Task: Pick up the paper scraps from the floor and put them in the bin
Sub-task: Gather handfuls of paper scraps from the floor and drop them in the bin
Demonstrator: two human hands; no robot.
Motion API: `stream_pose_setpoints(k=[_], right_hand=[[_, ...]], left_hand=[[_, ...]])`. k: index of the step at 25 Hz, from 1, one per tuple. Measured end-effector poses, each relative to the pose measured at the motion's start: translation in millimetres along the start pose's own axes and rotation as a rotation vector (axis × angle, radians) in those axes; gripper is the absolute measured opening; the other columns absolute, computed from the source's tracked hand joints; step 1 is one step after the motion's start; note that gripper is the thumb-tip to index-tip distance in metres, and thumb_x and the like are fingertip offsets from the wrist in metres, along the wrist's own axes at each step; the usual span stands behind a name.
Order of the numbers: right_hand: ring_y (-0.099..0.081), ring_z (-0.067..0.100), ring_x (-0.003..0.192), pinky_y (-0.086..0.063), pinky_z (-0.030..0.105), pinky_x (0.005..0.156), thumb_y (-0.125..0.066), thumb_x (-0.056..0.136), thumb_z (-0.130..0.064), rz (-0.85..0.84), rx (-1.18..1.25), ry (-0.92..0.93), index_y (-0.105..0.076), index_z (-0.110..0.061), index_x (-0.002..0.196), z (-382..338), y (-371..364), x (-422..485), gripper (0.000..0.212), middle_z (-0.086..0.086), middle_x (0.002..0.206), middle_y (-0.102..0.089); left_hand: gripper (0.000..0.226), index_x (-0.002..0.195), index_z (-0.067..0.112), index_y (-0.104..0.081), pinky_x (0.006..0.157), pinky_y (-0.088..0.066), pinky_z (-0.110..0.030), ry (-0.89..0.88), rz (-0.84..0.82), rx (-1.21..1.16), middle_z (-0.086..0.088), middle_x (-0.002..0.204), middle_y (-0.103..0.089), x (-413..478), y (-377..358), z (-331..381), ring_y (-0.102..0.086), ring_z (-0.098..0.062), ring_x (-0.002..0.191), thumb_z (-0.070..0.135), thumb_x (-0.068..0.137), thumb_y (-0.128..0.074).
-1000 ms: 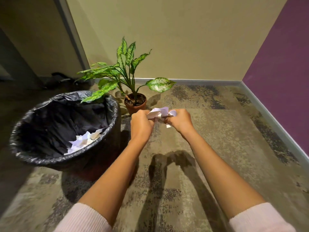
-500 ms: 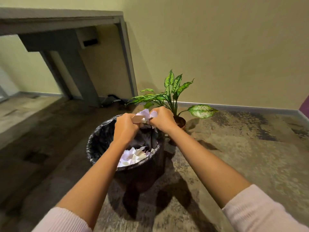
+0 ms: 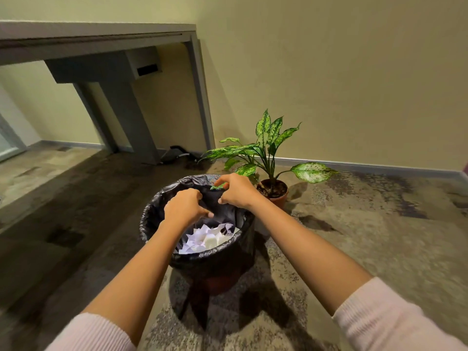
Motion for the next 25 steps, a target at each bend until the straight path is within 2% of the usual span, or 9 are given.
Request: stream_pose_setpoints(k=[5, 8, 11, 13, 14, 16, 18, 22, 25], right_hand=[[-0.067, 0.021, 0.09, -0.056, 0.034, 0.083, -0.076, 0.079, -0.015, 0.209, 0.15, -0.069, -0.074, -0.021, 0.093, 33, 30, -14, 0.015, 0.005, 0.098, -0.072], [-0.062, 0.009, 0.075, -0.047, 0.023, 0.07, -0.077, 0.078, -0.018, 0.314, 0.14, -0.107, -0.075, -0.022, 0.085, 64, 54, -34, 0.009, -0.005, 0.08, -0.068], [-0.067, 0.01, 0.071, -0.056, 0.024, 0.07, -0.076, 0.079, -0.012, 0.359, 0.193, -0.186, -0.074, -0.019, 0.082, 110, 74, -61, 0.008, -0.001, 0.077, -0.071], [-0.068, 0.013, 0.069, -0.055, 0.015, 0.06, -0.074, 0.08, -0.01, 0.361, 0.183, -0.249, -0.072, -0.019, 0.078, 147, 79, -82, 0.009, 0.003, 0.076, -0.072], [-0.069, 0.016, 0.068, -0.056, 0.018, 0.058, -0.073, 0.08, -0.009, 0.361, 0.18, -0.289, -0.072, -0.017, 0.076, 168, 77, -94, 0.009, 0.005, 0.075, -0.072], [-0.07, 0.025, 0.073, -0.062, 0.036, 0.065, -0.071, 0.081, -0.007, 0.346, 0.201, -0.379, -0.071, -0.014, 0.076, 211, 65, -117, 0.008, 0.012, 0.078, -0.072], [-0.07, 0.03, 0.078, -0.061, 0.045, 0.07, -0.071, 0.081, -0.008, 0.317, 0.188, -0.473, -0.071, -0.012, 0.077, 252, 45, -140, 0.006, 0.014, 0.081, -0.073], [-0.064, 0.017, 0.072, -0.052, 0.03, 0.067, -0.073, 0.081, -0.012, 0.227, 0.172, -0.615, -0.071, -0.019, 0.076, 316, -2, -181, 0.009, 0.001, 0.074, -0.068], [-0.063, 0.013, 0.073, -0.046, 0.019, 0.059, -0.072, 0.082, -0.012, 0.211, 0.149, -0.696, -0.074, -0.018, 0.082, 349, -33, -201, 0.007, 0.004, 0.083, -0.073]], left_hand=[[0.046, 0.117, 0.024, -0.066, 0.084, -0.054, -0.04, -0.131, 0.191, -0.128, -0.001, 0.114, -0.07, -5, -5, 48, -0.063, -0.025, 0.109, 0.045, 0.077, -0.076], [0.031, 0.105, 0.028, -0.069, 0.077, -0.055, -0.04, -0.271, 0.255, -0.219, 0.0, 0.105, -0.072, -15, -18, 100, -0.065, -0.025, 0.102, 0.045, 0.079, -0.072], [0.024, 0.1, 0.028, -0.069, 0.072, -0.054, -0.039, -0.398, 0.244, -0.251, -0.001, 0.1, -0.071, -25, -49, 151, -0.065, -0.028, 0.098, 0.043, 0.081, -0.068], [0.024, 0.1, 0.028, -0.069, 0.071, -0.053, -0.038, -0.444, 0.19, -0.254, 0.0, 0.1, -0.071, -32, -80, 177, -0.066, -0.027, 0.097, 0.043, 0.082, -0.068], [0.024, 0.101, 0.029, -0.069, 0.071, -0.054, -0.038, -0.464, 0.145, -0.252, 0.001, 0.1, -0.072, -37, -100, 188, -0.066, -0.025, 0.097, 0.044, 0.082, -0.068], [0.026, 0.102, 0.03, -0.068, 0.073, -0.055, -0.037, -0.477, 0.03, -0.259, 0.005, 0.101, -0.072, -49, -143, 204, -0.067, -0.022, 0.098, 0.046, 0.082, -0.07], [0.026, 0.103, 0.032, -0.068, 0.074, -0.055, -0.036, -0.473, -0.091, -0.264, 0.008, 0.101, -0.073, -64, -188, 212, -0.067, -0.019, 0.1, 0.048, 0.082, -0.07], [0.025, 0.108, 0.036, -0.068, 0.078, -0.058, -0.035, -0.475, -0.275, -0.203, 0.01, 0.101, -0.074, -95, -266, 212, -0.069, -0.015, 0.099, 0.044, 0.084, -0.069], [0.024, 0.11, 0.037, -0.068, 0.081, -0.057, -0.033, -0.451, -0.36, -0.157, 0.011, 0.104, -0.073, -107, -301, 206, -0.068, -0.017, 0.103, 0.041, 0.086, -0.069]])
Point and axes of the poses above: each hand's wrist, its own x-axis towards the middle knuckle, its own y-axis out of the back of the hand, z = x × y, the point moved 1 cm from there along x, towards the middle knuckle
